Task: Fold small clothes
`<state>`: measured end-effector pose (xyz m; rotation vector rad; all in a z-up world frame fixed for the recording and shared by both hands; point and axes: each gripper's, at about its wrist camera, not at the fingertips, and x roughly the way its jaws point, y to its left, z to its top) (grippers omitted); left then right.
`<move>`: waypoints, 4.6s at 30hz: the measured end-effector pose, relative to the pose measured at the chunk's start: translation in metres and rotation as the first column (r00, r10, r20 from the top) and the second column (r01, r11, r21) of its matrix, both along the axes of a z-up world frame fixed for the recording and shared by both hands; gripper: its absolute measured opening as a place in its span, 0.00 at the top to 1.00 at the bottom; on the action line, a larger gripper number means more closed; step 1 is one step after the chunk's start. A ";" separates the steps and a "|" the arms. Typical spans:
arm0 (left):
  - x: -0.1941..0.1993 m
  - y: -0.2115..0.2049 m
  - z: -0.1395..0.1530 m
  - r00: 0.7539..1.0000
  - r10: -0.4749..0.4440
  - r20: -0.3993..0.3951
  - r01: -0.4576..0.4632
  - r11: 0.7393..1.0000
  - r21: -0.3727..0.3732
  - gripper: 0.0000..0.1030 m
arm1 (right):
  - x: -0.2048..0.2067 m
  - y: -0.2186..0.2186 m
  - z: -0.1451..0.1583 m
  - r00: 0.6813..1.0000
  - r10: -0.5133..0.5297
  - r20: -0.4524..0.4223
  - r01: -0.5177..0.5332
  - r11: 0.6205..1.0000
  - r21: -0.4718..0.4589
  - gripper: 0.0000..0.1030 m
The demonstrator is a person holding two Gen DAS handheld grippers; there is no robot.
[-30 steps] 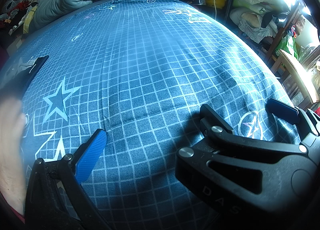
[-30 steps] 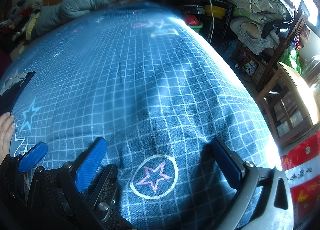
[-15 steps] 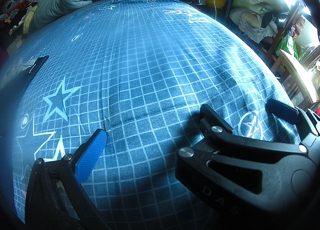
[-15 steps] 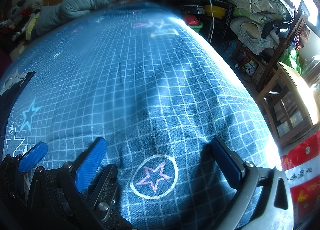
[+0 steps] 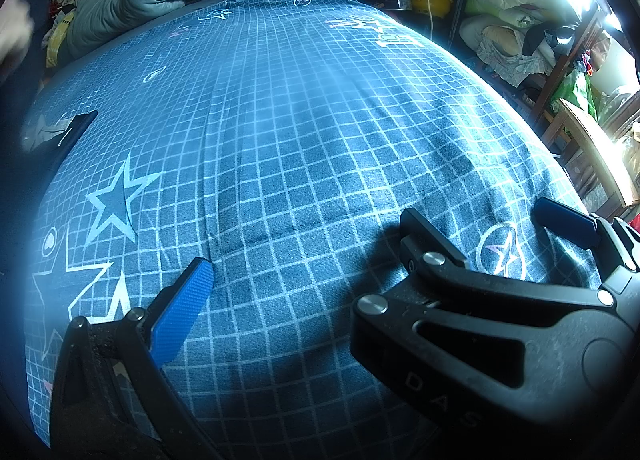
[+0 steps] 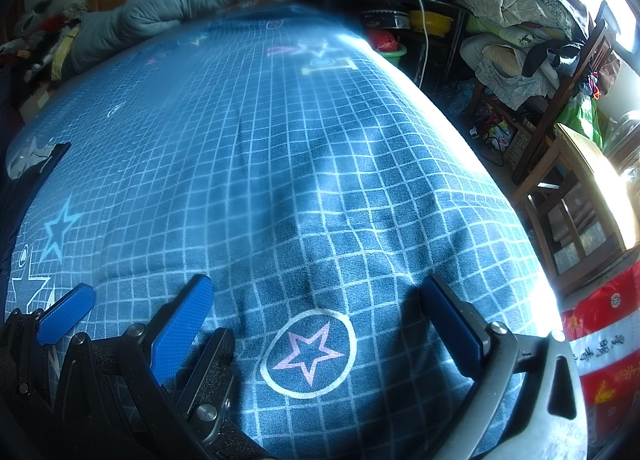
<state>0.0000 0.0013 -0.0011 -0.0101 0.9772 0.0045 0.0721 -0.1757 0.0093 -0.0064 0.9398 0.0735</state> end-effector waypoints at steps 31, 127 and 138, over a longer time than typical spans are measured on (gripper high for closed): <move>0.000 0.000 0.000 1.000 0.000 -0.002 0.000 1.000 0.000 0.00 | 0.000 0.000 0.000 1.000 0.000 0.000 0.000 1.000 0.000 0.00; -0.165 0.435 0.259 0.701 0.238 0.672 -0.300 0.954 -0.024 0.00 | 0.053 -0.066 0.028 0.953 -0.298 -0.059 0.281 0.790 0.545 0.75; -0.218 0.556 0.261 0.659 0.426 0.620 -0.458 0.881 -0.119 0.00 | 0.022 0.282 0.245 0.880 0.264 0.396 -0.465 0.650 0.601 0.83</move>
